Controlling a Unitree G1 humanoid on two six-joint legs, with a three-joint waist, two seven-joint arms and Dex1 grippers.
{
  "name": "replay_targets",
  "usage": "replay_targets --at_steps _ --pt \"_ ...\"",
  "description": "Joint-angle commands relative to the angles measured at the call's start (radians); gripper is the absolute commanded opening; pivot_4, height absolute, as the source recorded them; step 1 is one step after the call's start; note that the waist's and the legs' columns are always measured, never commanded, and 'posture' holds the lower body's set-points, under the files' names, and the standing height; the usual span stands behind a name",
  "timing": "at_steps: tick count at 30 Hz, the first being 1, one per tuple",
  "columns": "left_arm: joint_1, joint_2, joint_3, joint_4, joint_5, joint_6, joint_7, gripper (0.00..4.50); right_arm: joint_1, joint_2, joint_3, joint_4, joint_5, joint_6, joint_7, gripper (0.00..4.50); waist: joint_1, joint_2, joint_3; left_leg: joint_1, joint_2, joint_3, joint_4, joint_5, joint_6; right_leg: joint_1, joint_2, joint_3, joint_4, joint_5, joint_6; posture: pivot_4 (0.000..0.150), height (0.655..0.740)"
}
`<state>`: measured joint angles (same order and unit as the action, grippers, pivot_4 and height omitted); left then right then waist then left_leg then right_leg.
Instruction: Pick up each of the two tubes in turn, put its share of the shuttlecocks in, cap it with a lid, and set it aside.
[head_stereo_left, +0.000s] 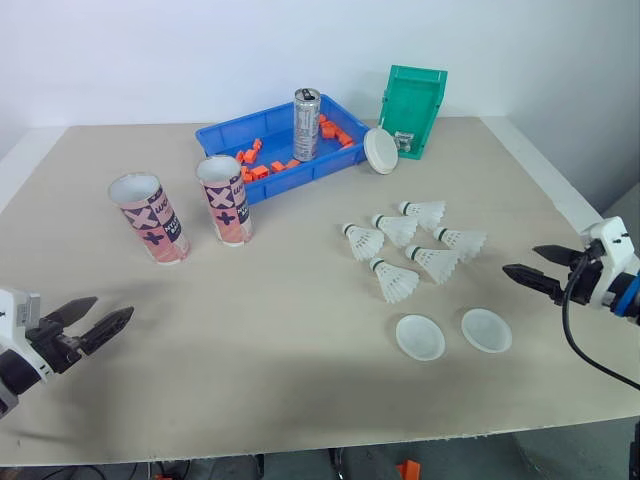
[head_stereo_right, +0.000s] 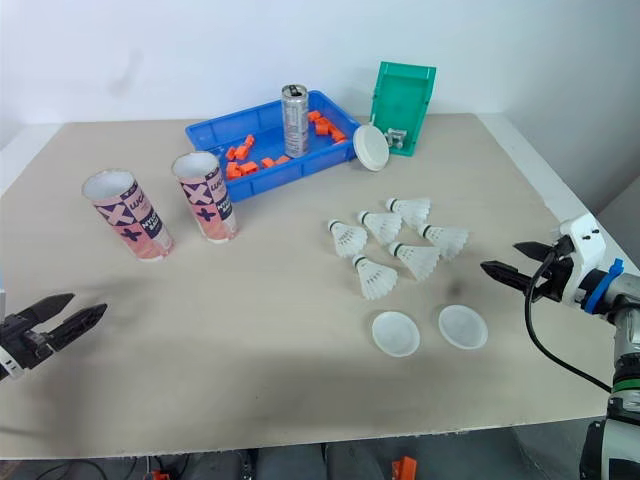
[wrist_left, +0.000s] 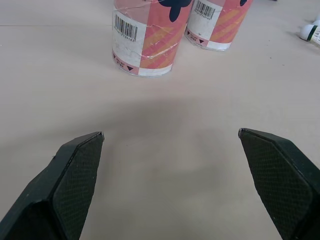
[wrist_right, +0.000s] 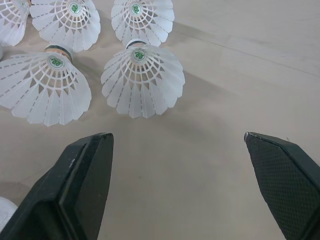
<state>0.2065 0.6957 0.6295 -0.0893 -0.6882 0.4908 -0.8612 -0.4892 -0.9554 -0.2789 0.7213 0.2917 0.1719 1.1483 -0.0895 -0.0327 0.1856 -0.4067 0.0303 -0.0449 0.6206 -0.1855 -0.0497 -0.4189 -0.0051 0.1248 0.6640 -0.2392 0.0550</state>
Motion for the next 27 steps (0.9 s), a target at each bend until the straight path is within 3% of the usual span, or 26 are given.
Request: replay_targets --at_steps 1,27 --pt "-0.009 0.026 0.030 -0.009 -0.030 0.014 -0.017 4.50 -0.025 -0.021 -0.011 -0.006 0.005 -0.015 0.005 4.48 0.000 0.000 0.000 0.000 0.000 0.000 0.000 0.000 0.000 0.000 0.000 0.000 0.000 0.000 0.000 0.150 0.7400" --pt "-0.039 0.014 0.029 0.091 -0.011 -0.062 -0.072 4.50 -0.033 0.017 -0.016 -0.037 0.022 -0.013 0.006 4.48 -0.001 0.000 0.000 0.000 0.000 0.000 0.000 0.000 0.000 0.000 0.000 0.000 0.000 0.000 0.000 0.150 0.7400"
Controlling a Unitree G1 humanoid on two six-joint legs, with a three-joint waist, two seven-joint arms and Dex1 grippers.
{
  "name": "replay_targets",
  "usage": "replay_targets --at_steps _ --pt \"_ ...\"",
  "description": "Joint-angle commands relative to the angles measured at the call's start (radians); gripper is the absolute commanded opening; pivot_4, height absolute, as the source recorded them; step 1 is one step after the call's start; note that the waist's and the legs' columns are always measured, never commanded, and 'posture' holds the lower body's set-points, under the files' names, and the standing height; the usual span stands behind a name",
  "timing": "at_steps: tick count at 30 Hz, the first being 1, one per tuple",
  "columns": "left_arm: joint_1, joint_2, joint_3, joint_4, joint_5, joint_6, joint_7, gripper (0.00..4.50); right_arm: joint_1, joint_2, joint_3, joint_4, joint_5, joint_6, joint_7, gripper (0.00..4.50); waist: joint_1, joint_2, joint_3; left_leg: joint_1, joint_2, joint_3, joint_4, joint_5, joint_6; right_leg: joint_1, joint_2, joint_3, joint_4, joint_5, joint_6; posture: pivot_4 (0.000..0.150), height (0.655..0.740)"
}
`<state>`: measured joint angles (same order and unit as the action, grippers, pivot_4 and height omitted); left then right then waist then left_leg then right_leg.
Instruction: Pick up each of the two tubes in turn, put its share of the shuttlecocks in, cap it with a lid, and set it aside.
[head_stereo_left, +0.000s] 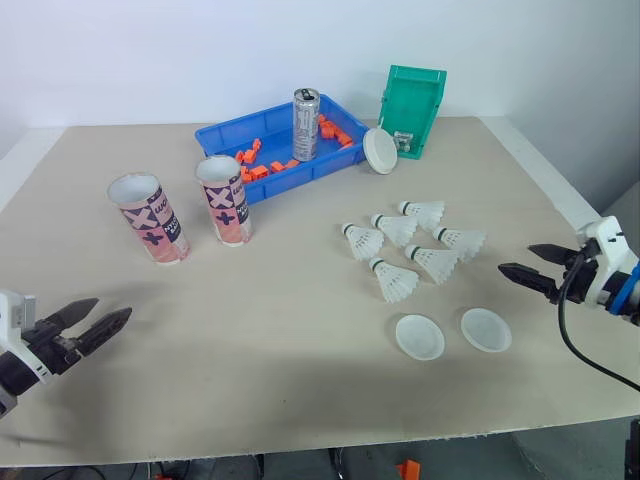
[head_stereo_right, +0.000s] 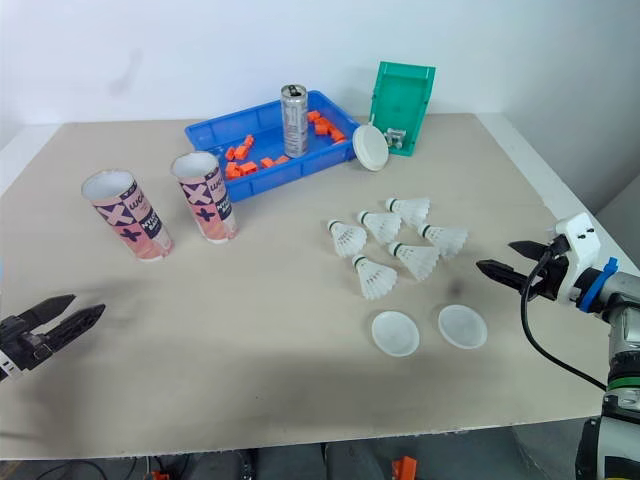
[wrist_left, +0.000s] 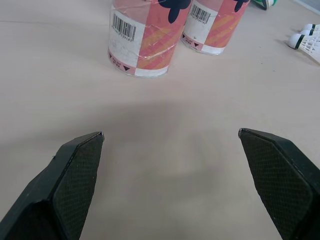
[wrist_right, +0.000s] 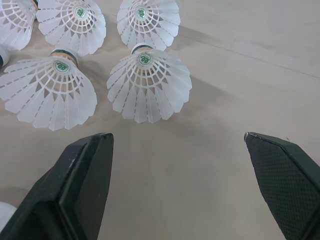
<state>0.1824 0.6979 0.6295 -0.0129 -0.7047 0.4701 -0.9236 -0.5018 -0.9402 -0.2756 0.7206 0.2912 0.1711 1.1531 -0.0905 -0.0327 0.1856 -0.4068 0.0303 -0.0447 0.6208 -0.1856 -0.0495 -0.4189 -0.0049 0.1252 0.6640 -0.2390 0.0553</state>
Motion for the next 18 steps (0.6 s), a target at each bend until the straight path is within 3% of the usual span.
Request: replay_targets --at_steps 1,8,13,18 --pt "-0.021 0.010 0.030 0.025 0.008 -0.056 -0.009 4.50 -0.022 0.005 -0.024 -0.042 0.029 -0.008 0.000 4.48 0.000 0.000 0.000 0.000 0.000 0.000 0.000 0.000 0.000 0.000 0.000 0.000 0.000 0.000 0.000 0.150 0.7400" --pt "-0.075 -0.012 0.009 0.127 0.098 -0.276 -0.023 4.50 -0.028 0.037 -0.046 -0.301 0.160 0.145 0.016 4.48 0.001 0.000 0.000 0.000 0.000 0.000 0.000 0.000 0.000 0.000 0.000 0.001 0.000 0.001 0.000 0.150 0.7400" --pt "-0.148 -0.020 -0.027 0.230 0.189 -0.468 -0.025 4.50 -0.023 0.134 0.016 -0.728 0.352 0.334 -0.028 4.48 0.002 0.000 0.000 0.000 0.001 0.000 -0.001 0.000 0.000 0.000 0.002 0.000 0.000 0.000 0.000 0.150 0.7400" --pt "-0.229 -0.032 -0.105 0.294 0.203 -0.513 -0.062 4.50 -0.036 0.267 0.166 -0.915 0.305 0.363 -0.149 4.48 0.005 -0.001 -0.001 -0.001 0.002 -0.001 0.000 0.000 0.000 -0.001 0.003 0.000 0.001 0.001 0.000 0.150 0.7400"
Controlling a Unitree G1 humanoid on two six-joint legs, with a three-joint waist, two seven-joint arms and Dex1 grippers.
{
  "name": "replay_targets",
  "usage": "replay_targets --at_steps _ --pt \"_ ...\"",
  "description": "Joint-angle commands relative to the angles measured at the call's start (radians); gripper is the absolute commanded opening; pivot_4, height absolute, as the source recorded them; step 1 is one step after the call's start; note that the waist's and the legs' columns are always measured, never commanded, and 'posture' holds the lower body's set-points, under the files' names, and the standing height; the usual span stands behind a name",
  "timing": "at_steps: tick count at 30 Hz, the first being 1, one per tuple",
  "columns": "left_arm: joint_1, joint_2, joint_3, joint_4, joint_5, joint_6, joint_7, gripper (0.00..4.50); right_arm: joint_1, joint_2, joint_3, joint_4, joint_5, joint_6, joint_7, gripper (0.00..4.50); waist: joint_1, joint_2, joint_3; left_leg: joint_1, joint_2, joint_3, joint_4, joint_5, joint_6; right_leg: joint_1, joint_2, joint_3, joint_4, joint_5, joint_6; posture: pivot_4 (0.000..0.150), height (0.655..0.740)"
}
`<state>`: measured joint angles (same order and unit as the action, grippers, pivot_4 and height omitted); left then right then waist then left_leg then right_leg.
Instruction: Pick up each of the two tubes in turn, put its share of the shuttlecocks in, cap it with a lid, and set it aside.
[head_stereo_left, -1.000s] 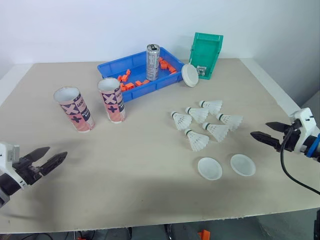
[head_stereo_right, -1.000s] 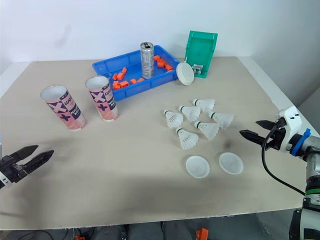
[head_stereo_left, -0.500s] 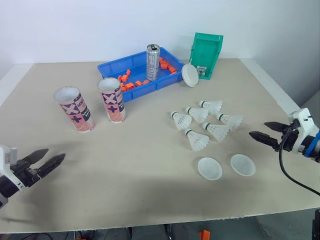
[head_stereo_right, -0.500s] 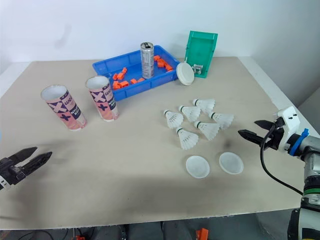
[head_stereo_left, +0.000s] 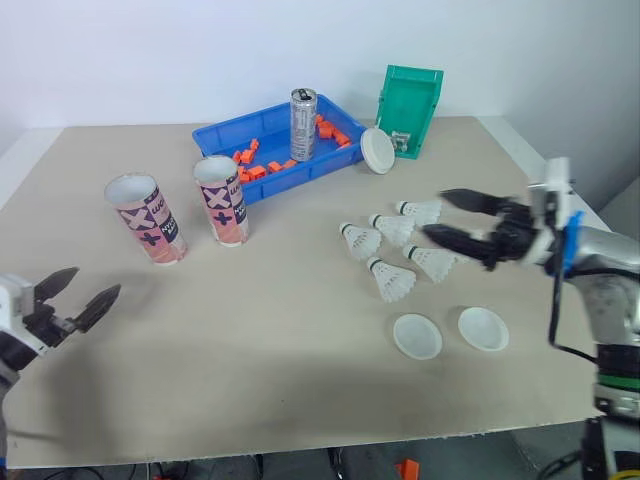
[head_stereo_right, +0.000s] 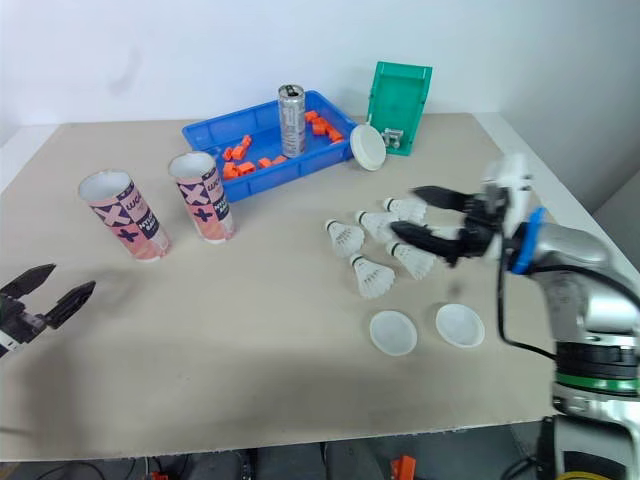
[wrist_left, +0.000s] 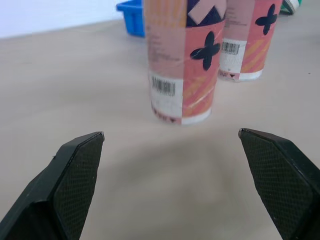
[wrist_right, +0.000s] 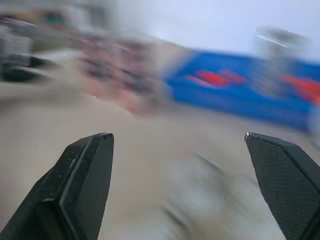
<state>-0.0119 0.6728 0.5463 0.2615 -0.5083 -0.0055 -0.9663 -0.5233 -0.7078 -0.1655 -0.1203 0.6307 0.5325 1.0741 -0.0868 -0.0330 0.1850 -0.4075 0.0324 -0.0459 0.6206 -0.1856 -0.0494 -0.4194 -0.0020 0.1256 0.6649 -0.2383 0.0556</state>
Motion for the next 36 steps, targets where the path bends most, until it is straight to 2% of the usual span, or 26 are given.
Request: replay_targets --at_steps 1,9,15,20,24,36 --pt "-0.051 -0.009 -0.036 0.029 0.003 -0.037 -0.029 4.50 -0.017 0.060 0.083 -0.092 -0.045 0.003 -0.095 4.48 0.005 -0.002 -0.001 0.000 0.000 0.000 0.000 0.000 0.000 0.000 -0.001 0.000 0.000 0.000 0.000 0.150 0.7400" --pt "-0.196 0.004 -0.092 0.202 0.017 -0.068 -0.082 4.50 -0.024 0.203 0.191 -0.202 -0.053 0.038 -0.233 4.48 0.011 -0.002 -0.001 -0.005 0.000 -0.001 0.000 0.000 0.000 -0.004 0.000 -0.002 0.000 0.003 0.005 0.150 0.7400" --pt "-0.334 0.006 -0.128 0.366 0.041 -0.097 -0.118 4.50 0.003 0.263 0.250 -0.256 -0.059 0.065 -0.291 4.48 0.011 -0.002 -0.001 -0.006 0.000 -0.003 0.001 0.000 0.000 -0.004 0.001 -0.003 0.000 0.003 0.005 0.150 0.7400" --pt "-0.414 -0.004 -0.156 0.459 0.065 -0.131 -0.139 4.50 0.014 0.287 0.251 -0.282 -0.035 0.093 -0.315 4.48 0.011 -0.002 -0.001 -0.008 0.000 -0.008 0.002 0.000 0.000 -0.004 0.002 -0.006 0.000 0.003 0.005 0.150 0.7400" --pt "-0.533 -0.009 -0.185 0.612 0.109 -0.167 -0.139 4.50 0.026 0.350 0.243 -0.306 0.040 0.158 -0.372 4.48 0.011 -0.002 -0.001 -0.009 0.000 -0.011 0.002 0.000 0.000 -0.004 0.002 -0.008 0.000 0.003 0.004 0.150 0.7400" --pt "-0.744 -0.061 -0.242 0.880 0.206 -0.230 -0.099 4.50 0.055 0.316 0.246 -0.352 0.039 0.176 -0.384 4.48 0.012 -0.002 -0.001 -0.012 0.000 -0.015 0.004 0.001 0.000 -0.004 0.003 -0.012 0.001 0.003 0.004 0.150 0.7400"
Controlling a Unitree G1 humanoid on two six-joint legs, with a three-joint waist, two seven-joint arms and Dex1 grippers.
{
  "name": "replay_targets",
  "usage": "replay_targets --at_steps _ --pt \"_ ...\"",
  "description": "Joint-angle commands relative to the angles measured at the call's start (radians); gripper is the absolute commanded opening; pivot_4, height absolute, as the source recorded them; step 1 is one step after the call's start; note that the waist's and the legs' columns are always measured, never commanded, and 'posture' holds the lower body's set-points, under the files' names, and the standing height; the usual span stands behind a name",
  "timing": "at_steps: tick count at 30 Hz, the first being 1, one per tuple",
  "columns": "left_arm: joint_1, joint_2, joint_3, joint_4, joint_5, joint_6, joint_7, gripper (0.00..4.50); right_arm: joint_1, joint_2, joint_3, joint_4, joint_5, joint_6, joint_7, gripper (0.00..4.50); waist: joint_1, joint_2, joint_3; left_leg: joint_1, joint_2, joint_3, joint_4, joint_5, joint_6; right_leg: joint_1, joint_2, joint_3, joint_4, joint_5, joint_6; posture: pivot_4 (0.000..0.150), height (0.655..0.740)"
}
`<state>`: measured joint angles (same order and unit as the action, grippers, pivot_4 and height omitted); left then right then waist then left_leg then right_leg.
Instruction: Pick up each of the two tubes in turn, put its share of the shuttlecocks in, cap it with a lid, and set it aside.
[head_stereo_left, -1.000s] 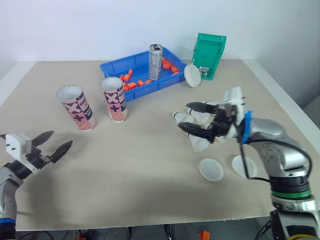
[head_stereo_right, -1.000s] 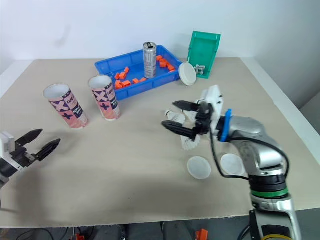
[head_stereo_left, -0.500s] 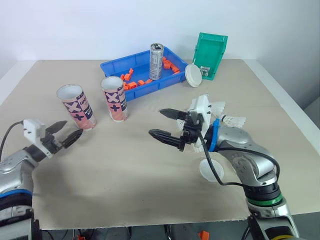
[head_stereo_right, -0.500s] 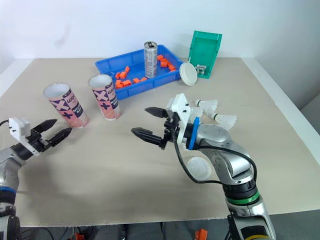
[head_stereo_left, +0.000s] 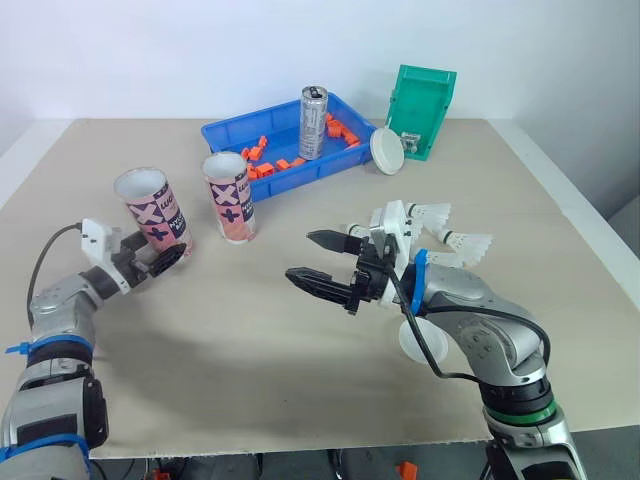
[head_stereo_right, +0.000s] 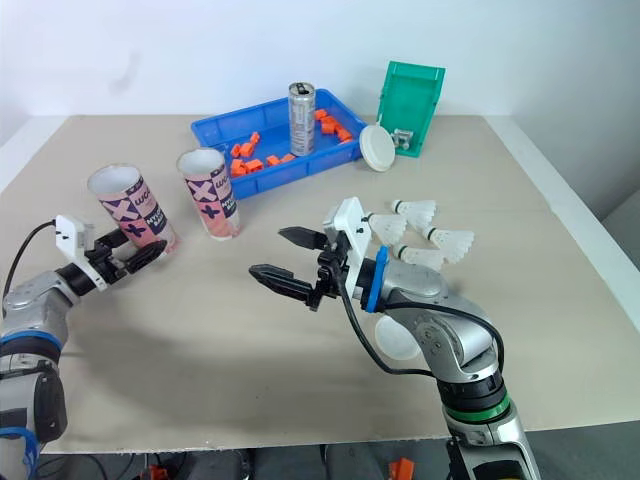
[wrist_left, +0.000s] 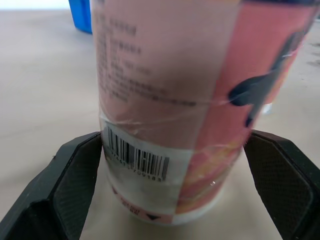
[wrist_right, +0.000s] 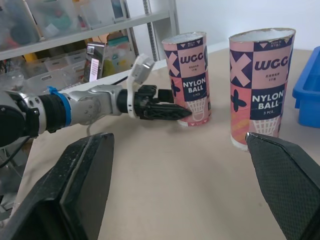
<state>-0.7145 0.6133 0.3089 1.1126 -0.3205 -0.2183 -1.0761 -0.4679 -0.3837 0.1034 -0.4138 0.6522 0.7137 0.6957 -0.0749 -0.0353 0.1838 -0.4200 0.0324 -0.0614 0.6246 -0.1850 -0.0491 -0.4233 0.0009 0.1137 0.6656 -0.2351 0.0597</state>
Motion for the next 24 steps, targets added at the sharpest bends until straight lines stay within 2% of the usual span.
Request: replay_targets --at_steps 1,7,9,11,13,20,24 --pt "-0.053 -0.009 -0.007 0.039 0.024 -0.019 0.015 4.50 0.001 -0.010 -0.025 -0.062 0.019 -0.005 -0.009 4.48 0.000 0.000 0.000 0.000 0.000 0.000 0.001 0.000 0.000 0.000 0.000 0.000 0.000 0.000 0.000 0.150 0.7400" --pt "-0.094 -0.028 -0.007 0.079 0.036 -0.021 0.033 4.50 0.012 -0.027 -0.042 -0.090 0.028 0.004 -0.029 4.48 0.000 0.000 0.000 -0.001 0.000 -0.001 0.001 0.000 0.000 0.000 0.000 0.000 0.000 0.000 0.000 0.150 0.7400" --pt "-0.098 -0.030 -0.006 0.084 0.038 -0.024 0.034 3.97 0.014 -0.032 -0.047 -0.096 0.031 0.005 -0.036 4.50 0.000 0.000 0.000 -0.001 0.000 -0.001 0.001 0.000 0.000 0.000 0.000 0.000 0.000 0.000 0.000 0.150 0.7400" --pt "-0.100 -0.032 -0.005 0.086 0.038 -0.028 0.034 3.22 0.017 -0.036 -0.051 -0.101 0.034 0.006 -0.041 4.50 0.000 0.000 0.000 -0.001 0.000 -0.001 0.001 0.000 0.000 0.000 0.000 0.000 0.000 0.000 0.000 0.150 0.7400" --pt "-0.101 -0.033 -0.009 0.085 0.045 -0.036 0.038 2.79 0.017 -0.039 -0.056 -0.104 0.037 0.008 -0.044 4.50 0.000 0.000 0.000 -0.001 0.000 -0.001 0.001 0.000 0.000 0.000 0.000 0.000 0.000 0.000 0.000 0.150 0.7400" --pt "-0.070 -0.017 -0.006 0.046 0.043 -0.071 0.011 2.76 0.021 -0.068 -0.081 -0.113 0.056 0.017 -0.050 4.50 0.000 0.000 0.000 -0.001 0.000 -0.001 0.001 0.000 0.000 0.000 0.000 -0.001 0.000 0.000 0.000 0.150 0.7400" --pt "-0.020 0.007 -0.018 -0.051 0.035 -0.069 -0.065 2.76 0.054 -0.111 -0.128 -0.122 0.080 0.038 -0.047 4.50 0.000 0.000 0.000 -0.001 0.000 -0.001 0.001 0.000 0.000 0.000 0.000 -0.001 0.000 0.000 0.000 0.150 0.7400"
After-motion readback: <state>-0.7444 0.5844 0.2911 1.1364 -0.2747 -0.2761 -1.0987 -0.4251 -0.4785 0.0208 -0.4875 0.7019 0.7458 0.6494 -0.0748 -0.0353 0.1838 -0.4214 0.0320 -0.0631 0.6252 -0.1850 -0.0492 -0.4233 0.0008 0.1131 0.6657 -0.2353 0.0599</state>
